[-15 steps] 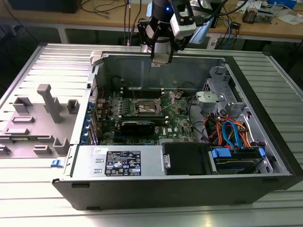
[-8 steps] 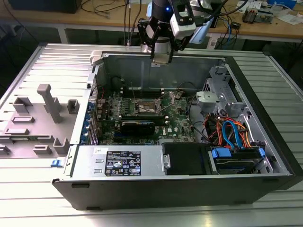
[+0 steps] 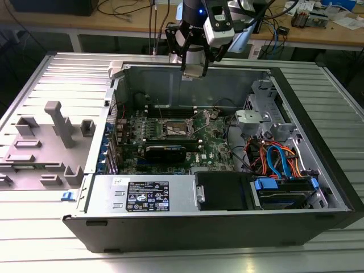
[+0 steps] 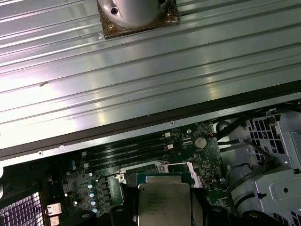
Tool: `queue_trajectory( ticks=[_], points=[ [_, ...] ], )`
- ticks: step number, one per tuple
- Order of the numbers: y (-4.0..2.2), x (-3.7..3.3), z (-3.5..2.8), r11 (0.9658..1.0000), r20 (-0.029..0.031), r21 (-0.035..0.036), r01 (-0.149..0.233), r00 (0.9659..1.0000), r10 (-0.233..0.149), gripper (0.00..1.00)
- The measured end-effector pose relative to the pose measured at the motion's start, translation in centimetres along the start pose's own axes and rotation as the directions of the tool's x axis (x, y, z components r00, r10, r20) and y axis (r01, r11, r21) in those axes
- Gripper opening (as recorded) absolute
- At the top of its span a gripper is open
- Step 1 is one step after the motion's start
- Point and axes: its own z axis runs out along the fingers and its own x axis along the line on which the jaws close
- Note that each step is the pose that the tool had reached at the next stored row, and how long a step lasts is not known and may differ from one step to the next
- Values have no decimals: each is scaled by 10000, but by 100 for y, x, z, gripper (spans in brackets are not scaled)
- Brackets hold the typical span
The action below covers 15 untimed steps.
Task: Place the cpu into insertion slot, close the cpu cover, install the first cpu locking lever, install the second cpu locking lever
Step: 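Place the cpu into insertion slot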
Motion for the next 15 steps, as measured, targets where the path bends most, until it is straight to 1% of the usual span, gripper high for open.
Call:
queue_trajectory(
  ticks=[4, 7, 8, 10, 11, 12, 15],
  points=[
    [-1, -1, 2, 9990, 36, -6, -450, 9990, 450, 54],
    [-1, -1, 6, 9966, 68, -17, -821, 9966, 821, 54],
    [-2, -1, 9, 9944, 87, -22, -1059, 9943, 1059, 54],
    [-2, 0, 13, 9907, 112, -32, -1357, 9907, 1358, 54],
    [-2, -1, 17, 9863, 136, -42, -1651, 9862, 1652, 54],
    [-3, -1, 21, 9810, 159, -51, -1937, 9809, 1938, 54],
    [-3, -1, 22, 9727, 187, -64, -2319, 9725, 2320, 54]
  ],
)
